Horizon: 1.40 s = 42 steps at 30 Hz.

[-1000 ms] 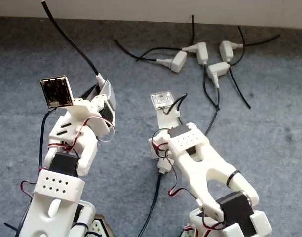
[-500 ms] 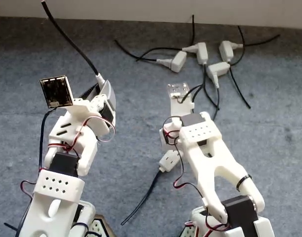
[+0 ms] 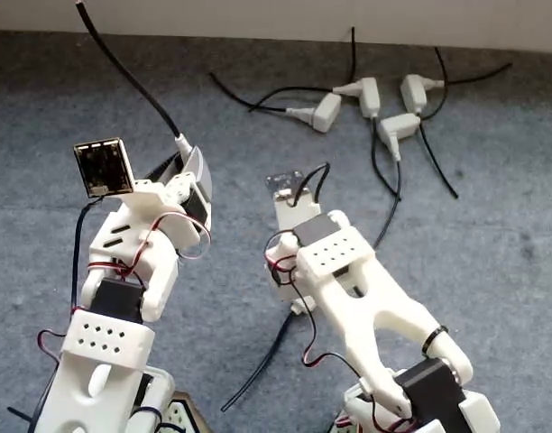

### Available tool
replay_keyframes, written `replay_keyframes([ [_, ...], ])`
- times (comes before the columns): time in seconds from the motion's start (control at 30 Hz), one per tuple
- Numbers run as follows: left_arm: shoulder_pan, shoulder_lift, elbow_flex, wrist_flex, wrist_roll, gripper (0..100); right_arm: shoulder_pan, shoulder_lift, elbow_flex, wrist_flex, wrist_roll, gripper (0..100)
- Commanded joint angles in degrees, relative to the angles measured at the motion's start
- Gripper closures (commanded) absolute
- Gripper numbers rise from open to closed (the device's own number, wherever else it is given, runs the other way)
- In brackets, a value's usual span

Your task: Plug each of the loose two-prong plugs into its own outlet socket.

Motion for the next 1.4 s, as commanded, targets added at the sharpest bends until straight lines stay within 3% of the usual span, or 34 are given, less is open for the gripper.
replay_keyframes([
  [0.0, 0.9, 0.0, -0.1, -1.3, -0.3, 99, -0.7, -2.2, -2.1, 0.5, 1.0, 77.8],
  [0.43, 0.9, 0.1, -0.1, -1.3, -0.4, 99, 4.8, -1.3, 1.5, -3.6, 1.1, 77.8],
  [0.63, 0.9, 0.1, -0.1, -1.3, -0.4, 99, 4.7, 5.9, 1.2, -3.0, 1.1, 77.6],
  [1.07, 0.9, 0.1, 0.4, -1.7, -0.4, 99, 13.9, 10.0, -11.3, 8.6, 5.3, 77.6],
  [1.37, 0.9, 0.1, 6.5, -13.1, -0.2, 99, 20.2, 10.4, -16.4, 18.2, 14.6, 77.6],
])
